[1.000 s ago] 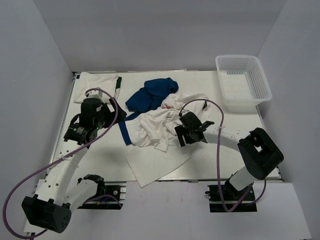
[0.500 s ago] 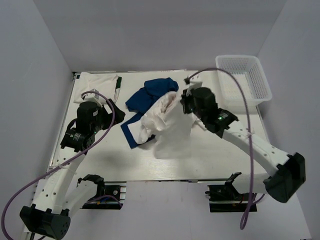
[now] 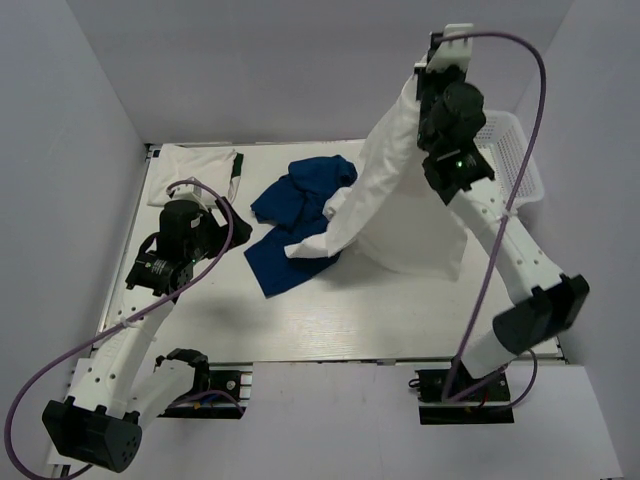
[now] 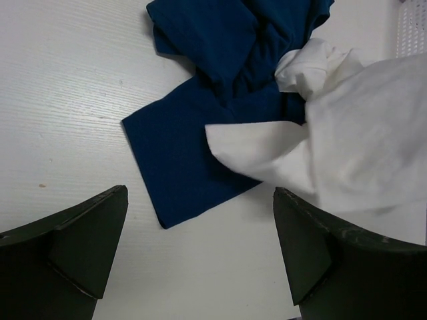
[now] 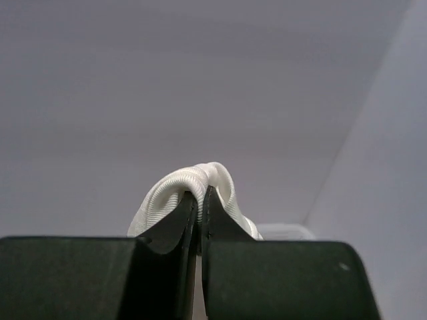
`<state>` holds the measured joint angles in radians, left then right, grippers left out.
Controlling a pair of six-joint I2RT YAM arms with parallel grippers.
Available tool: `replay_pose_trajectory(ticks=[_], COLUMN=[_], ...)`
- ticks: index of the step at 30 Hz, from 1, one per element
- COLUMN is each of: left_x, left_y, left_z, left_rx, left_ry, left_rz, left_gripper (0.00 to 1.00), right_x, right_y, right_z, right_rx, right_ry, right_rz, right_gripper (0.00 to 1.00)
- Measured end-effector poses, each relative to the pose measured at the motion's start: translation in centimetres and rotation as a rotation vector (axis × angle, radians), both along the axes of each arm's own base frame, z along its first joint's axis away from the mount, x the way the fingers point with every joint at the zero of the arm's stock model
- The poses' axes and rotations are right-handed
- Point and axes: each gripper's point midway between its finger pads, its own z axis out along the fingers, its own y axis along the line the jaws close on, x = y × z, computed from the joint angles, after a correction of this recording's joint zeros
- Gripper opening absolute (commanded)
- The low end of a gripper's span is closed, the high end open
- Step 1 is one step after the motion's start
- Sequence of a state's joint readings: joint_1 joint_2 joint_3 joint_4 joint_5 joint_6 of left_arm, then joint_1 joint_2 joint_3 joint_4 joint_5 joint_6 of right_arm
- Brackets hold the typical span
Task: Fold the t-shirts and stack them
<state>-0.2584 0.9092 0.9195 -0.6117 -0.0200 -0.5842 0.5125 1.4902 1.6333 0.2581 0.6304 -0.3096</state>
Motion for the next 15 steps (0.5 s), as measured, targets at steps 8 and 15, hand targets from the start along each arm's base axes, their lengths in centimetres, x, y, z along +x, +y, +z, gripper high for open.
replay_pose_trajectory(ticks=[8, 15], left_x=[0.4, 1.2], left_y=[0.4, 0.5], left_z=[0.1, -0.2], left_rx=[0.013, 0.028], left_ry=[-0.012, 0.0], left_rz=[0.023, 0.035], left_gripper=[1.0, 1.0], right_x=[8.2, 7.4], right_y=[-11.2, -20.6], right_z=[7.8, 10.9], right_rx=[0.026, 0.105], right_ry=[-0.174, -0.344], right_rz=[-0.309, -0.408], right_gripper=[0.0, 0.0])
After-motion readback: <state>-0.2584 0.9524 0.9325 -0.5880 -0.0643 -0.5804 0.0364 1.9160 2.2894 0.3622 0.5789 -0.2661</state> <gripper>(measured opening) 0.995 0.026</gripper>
